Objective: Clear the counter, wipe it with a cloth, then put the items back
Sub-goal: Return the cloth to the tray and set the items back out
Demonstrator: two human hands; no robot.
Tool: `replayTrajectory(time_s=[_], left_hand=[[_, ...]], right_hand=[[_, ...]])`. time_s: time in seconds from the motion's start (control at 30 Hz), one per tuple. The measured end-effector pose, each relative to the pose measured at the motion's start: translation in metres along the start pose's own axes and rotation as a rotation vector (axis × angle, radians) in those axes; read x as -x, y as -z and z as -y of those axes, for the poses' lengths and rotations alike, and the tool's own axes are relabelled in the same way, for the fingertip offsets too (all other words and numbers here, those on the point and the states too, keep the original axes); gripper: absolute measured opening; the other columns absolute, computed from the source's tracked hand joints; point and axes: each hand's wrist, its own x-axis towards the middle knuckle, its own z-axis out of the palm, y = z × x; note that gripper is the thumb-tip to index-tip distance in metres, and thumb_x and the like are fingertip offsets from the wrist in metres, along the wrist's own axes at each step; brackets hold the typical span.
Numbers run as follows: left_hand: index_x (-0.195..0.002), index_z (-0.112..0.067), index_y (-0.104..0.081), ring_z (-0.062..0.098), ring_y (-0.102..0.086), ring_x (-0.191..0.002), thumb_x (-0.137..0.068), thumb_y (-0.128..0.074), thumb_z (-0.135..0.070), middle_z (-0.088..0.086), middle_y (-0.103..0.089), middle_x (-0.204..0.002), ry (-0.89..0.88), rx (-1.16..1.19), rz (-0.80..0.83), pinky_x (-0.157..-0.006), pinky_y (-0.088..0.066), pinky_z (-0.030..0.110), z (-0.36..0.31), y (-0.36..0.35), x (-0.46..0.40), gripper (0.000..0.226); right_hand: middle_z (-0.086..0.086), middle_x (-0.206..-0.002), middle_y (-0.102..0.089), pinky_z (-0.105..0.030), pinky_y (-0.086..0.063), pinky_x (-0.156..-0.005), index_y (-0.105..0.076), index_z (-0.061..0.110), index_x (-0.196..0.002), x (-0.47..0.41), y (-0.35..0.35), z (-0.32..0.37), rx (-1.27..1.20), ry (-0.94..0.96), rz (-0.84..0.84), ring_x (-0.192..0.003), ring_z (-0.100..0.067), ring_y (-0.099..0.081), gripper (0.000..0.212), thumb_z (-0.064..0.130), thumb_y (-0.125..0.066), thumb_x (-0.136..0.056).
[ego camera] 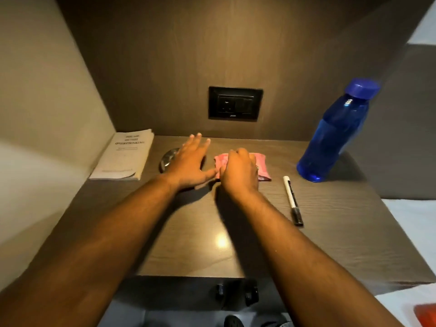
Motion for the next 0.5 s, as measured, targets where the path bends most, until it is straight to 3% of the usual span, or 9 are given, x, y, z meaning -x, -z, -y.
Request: replayTrajectory(time_s=[0.07,0.13,0.27,0.37,0.5], left_hand=[[-0.143,-0.014,-0.039,0.032,-0.021,-0.144,-0.084,-0.061,-0.042,0.013,-0.024,-0.157,0.177,-0.046,-0.177,-0.117,-0.023,0.046,0.039,0.024,0.015,0.069],[-0.127,-0.009,-0.056,0.039,-0.042,-0.13,-0.086,-0.058,-0.027,0.018,-0.045,-0.143,0.427,-0.121,-0.287,-0.106,-0.039,0.047,0.077,0.046,0.027,0.045],[-0.12,-0.006,-0.059,0.04,-0.058,-0.113,-0.084,-0.059,-0.018,0.02,-0.06,-0.126,0.843,-0.039,-0.143,-0.091,-0.048,0.041,0.13,0.074,0.057,0.039],[-0.118,-0.007,-0.06,0.04,-0.059,-0.111,-0.084,-0.062,-0.023,0.019,-0.061,-0.125,0.927,0.079,-0.089,-0.091,-0.048,0.039,0.152,0.073,0.077,0.038],[-0.118,-0.002,-0.06,0.039,-0.06,-0.111,-0.089,-0.061,-0.019,0.021,-0.061,-0.125,0.867,0.101,-0.122,-0.087,-0.05,0.038,0.157,0.062,0.084,0.033]], right_hand=[[-0.019,-0.112,-0.064,-0.041,-0.046,-0.087,-0.065,0.003,-0.105,0.005,-0.012,0.045,-0.088,0.082,0.057,-0.106,-0.037,-0.058,0.025,0.018,-0.052,-0.09],[-0.021,-0.107,-0.068,-0.038,-0.049,-0.083,-0.07,0.001,-0.104,0.009,-0.029,0.085,-0.218,0.065,0.179,-0.103,-0.038,-0.062,0.027,0.018,-0.054,-0.088],[-0.018,-0.107,-0.069,-0.031,-0.047,-0.071,-0.067,0.001,-0.102,0.021,-0.077,0.145,-0.357,-0.044,0.431,-0.1,-0.033,-0.065,0.023,0.018,-0.061,-0.088],[-0.016,-0.115,-0.068,-0.033,-0.052,-0.079,-0.065,0.003,-0.109,0.025,-0.111,0.169,-0.475,-0.214,0.478,-0.104,-0.033,-0.065,0.027,0.017,-0.064,-0.086],[-0.016,-0.106,-0.07,-0.04,-0.059,-0.079,-0.063,0.007,-0.091,0.021,-0.136,0.185,-0.634,-0.447,0.425,-0.091,-0.033,-0.068,0.01,0.011,-0.066,-0.082]])
